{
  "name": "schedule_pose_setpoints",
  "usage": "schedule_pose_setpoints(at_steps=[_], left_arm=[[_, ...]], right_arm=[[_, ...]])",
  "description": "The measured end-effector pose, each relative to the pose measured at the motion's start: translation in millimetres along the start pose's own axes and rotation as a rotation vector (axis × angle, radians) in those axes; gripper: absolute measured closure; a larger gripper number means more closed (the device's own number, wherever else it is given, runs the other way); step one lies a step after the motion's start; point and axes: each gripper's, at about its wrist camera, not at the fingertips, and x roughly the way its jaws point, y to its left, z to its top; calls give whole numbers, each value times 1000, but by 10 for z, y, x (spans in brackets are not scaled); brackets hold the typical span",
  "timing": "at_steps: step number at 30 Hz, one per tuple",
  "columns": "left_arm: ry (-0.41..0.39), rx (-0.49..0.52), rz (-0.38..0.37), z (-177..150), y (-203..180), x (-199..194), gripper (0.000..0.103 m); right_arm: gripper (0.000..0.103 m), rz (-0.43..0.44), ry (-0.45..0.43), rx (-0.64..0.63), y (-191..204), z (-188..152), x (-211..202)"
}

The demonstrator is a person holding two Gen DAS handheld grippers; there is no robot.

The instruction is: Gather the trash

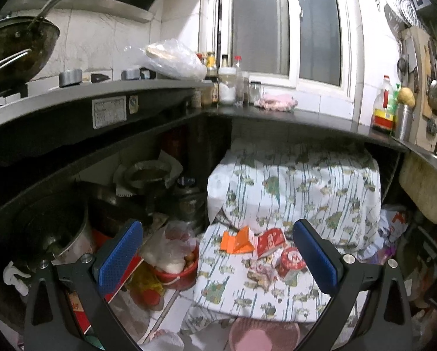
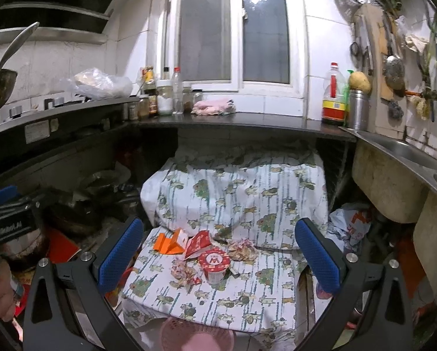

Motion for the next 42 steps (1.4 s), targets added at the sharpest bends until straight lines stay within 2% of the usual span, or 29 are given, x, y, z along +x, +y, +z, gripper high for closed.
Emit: schedule_pose_setpoints(at_steps=[3,8,10,12,13,14,15,17,19,20,22,24,26,28,30,32,33,34,35,37,38,40,42], left_arm=[[-12,18,5,8,-6,22,0],[-18,16,14,-6,-39,139,0],[-117,-20,13,-8,-27,154,0],[-276,-89,42,-19,-5,199,0],[-284,-87,61,6,-15,315,0],[-259,-72,52,40,-22,426,0],[-225,-58,9,79,-18,564,0],[-165,-56,-61,134,6,829,0],[-159,-52,-54,157,4,1018,0],[-153,-37,-36,162,-19,1130,0],[-118,-33,-28,125,-24,1412,0],[-94,-42,-37,-8,-30,1671,0],[-55,-8,-1,-200,-18,2004,0],[12,38,-5,-375,-1,2327,0],[73,-51,-17,-493,134,2573,0],[68,-122,-38,-511,212,2673,0],[56,-108,-31,-497,195,2702,0],[43,-50,-2,-492,132,2763,0],[39,4,35,-503,71,2824,0],[52,75,96,-571,-25,2957,0],[84,88,102,-626,-52,3061,0],[175,96,64,-725,-100,3270,0],[243,86,36,-808,-141,3444,0]], right_arm=[[0,49,2,-8,29,-9,35],[0,33,-5,-14,62,-22,107],[1,21,22,-18,94,-37,184],[1,6,46,-83,168,-46,290],[1,-24,39,-104,167,-45,334],[1,-67,40,-114,150,-45,396],[1,-99,52,-123,124,-44,470],[1,-110,77,-140,72,-34,642],[6,-114,119,-133,14,-22,833],[12,-112,160,-127,-4,-26,959],[13,-52,259,-103,-39,-64,1265],[17,2,357,-84,-39,-167,1588],[20,7,419,-79,-40,-292,1876],[27,-16,463,-96,-37,-439,2146],[39,-29,533,-121,-29,-595,2444],[46,8,613,-114,-47,-762,2751],[53,16,642,-105,-65,-837,2875],[57,8,646,-95,-88,-895,2963],[61,-11,609,-91,-101,-943,3008],[60,6,512,-110,-80,-994,3028],[57,22,482,-117,-79,-1039,3071],[54,32,506,-79,-121,-1120,3233],[49,83,580,12,-269,-1196,3439]])
